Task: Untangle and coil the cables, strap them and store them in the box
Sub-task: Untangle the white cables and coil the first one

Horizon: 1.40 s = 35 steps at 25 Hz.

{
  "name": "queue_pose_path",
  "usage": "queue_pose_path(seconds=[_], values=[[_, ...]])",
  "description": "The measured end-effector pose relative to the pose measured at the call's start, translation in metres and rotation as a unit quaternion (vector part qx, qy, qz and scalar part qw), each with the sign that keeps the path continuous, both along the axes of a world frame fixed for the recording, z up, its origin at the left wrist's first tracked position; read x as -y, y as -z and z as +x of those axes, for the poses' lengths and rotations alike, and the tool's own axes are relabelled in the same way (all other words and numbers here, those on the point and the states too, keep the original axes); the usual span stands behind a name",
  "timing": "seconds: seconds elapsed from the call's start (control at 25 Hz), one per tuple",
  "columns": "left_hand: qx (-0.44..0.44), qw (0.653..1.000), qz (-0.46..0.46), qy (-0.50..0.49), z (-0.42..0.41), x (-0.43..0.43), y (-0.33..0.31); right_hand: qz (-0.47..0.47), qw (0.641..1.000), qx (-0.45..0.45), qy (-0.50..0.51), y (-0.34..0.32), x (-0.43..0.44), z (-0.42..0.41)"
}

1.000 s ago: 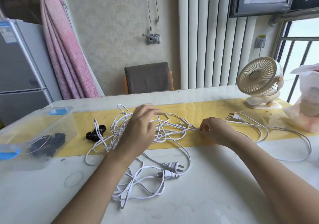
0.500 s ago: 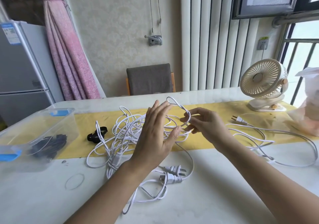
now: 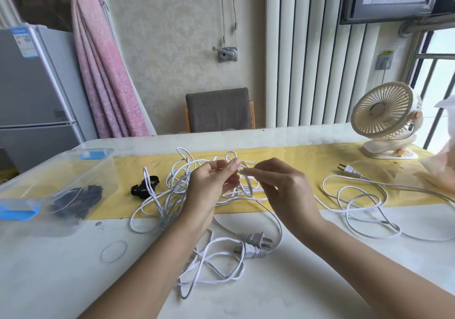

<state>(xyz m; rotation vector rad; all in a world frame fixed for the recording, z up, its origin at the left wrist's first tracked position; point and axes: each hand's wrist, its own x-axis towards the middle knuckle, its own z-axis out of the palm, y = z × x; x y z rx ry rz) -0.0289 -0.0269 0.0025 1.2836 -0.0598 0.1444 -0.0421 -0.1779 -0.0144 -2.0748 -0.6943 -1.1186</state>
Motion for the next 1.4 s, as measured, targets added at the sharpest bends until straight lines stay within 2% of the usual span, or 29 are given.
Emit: queue_pose_path(seconds=[0.16,0.28,0.4,0.48,0.52,0.6,0.68,0.76,0.88,1.0,1.16,1.28,1.4], values=[[-0.048,0.996,-0.059,0.043,0.002,-0.001,0.0,-0.077,0.995,0.056,-0.007,0.004,0.001,0.002],[-0.035,0.998,-0.032,0.038,-0.003,0.0,-0.005,-0.114,0.991,0.069,-0.002,0.003,0.004,0.006],[0.015,1.0,0.002,-0.005,-0.004,0.001,-0.005,-0.125,0.991,0.045,-0.018,0.002,0.002,0.004],[0.05,0.999,-0.001,-0.017,-0.004,0.002,-0.006,-0.06,0.997,-0.019,-0.044,-0.001,-0.001,0.0],[0.058,0.998,-0.011,-0.013,-0.004,0.002,-0.005,-0.006,0.995,-0.08,-0.057,-0.003,-0.002,-0.003],[0.066,0.997,-0.031,0.023,-0.003,0.002,-0.006,0.095,0.964,-0.228,-0.099,-0.009,-0.004,-0.006],[0.07,0.992,-0.041,0.093,-0.004,0.003,-0.006,0.12,0.938,-0.299,-0.132,-0.014,-0.003,-0.008],[0.051,0.984,-0.068,0.157,-0.005,0.006,-0.005,0.108,0.943,-0.292,-0.12,-0.017,-0.001,-0.009],[-0.027,0.969,-0.13,0.211,-0.005,0.008,-0.006,0.089,0.959,-0.26,-0.07,-0.02,0.002,-0.008],[-0.071,0.968,-0.103,0.219,-0.007,0.005,-0.01,0.041,0.981,-0.188,0.008,-0.021,0.008,-0.004],[-0.039,0.978,-0.02,0.206,-0.01,0.002,-0.009,0.006,0.995,-0.096,0.041,-0.023,0.021,0.003],[-0.018,0.987,-0.033,0.154,-0.013,0.011,-0.006,-0.036,0.997,-0.072,0.0,-0.02,0.012,-0.004],[0.019,0.99,-0.022,0.135,-0.012,0.009,-0.009,-0.069,0.997,-0.032,0.012,-0.019,0.008,-0.007]])
